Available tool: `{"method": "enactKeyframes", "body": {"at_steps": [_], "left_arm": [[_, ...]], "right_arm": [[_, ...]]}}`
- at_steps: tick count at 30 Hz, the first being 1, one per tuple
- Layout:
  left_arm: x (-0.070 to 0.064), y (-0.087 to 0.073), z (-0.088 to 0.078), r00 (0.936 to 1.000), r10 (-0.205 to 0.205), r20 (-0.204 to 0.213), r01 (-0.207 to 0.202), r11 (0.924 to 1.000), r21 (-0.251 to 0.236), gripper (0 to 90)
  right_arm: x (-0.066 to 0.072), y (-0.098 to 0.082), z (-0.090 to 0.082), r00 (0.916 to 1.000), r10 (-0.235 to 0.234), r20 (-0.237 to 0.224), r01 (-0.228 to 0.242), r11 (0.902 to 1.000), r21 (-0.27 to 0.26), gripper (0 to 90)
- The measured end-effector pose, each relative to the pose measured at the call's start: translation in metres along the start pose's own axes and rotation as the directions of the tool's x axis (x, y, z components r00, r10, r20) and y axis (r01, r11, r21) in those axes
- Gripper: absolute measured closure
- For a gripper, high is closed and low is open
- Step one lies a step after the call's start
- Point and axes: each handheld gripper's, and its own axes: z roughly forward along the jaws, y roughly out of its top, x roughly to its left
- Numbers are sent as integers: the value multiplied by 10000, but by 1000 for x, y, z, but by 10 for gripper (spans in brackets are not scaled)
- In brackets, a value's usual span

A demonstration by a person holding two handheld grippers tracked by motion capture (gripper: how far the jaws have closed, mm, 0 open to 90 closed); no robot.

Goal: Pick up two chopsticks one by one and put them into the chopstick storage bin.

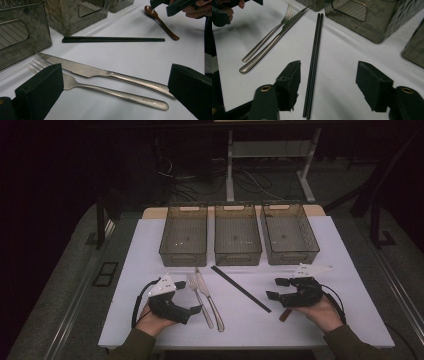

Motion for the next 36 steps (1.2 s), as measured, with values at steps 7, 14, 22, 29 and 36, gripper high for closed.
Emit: {"method": "enactKeyframes", "body": {"at_steps": [7,14,22,29,36], "left_arm": [[0,0,1,10000,35,38,-35,10000,15,4],[0,0,1,10000,36,49,-36,10000,-1,15],[0,0,0,10000,46,68,-46,10000,1,18],[0,0,-1,10000,67,56,-67,10000,18,19],[0,0,-1,10000,60,38,-60,10000,-8,19]], "right_arm": [[2,10,19,9997,-62,-223,69,9995,323,496],[7,17,38,9984,-263,-493,296,9973,677,634],[12,17,56,9972,-525,-534,585,9913,1178,735],[12,12,63,9968,-640,-488,713,9833,1675,776],[11,9,67,9967,-739,-323,788,9778,1940,801]]}}
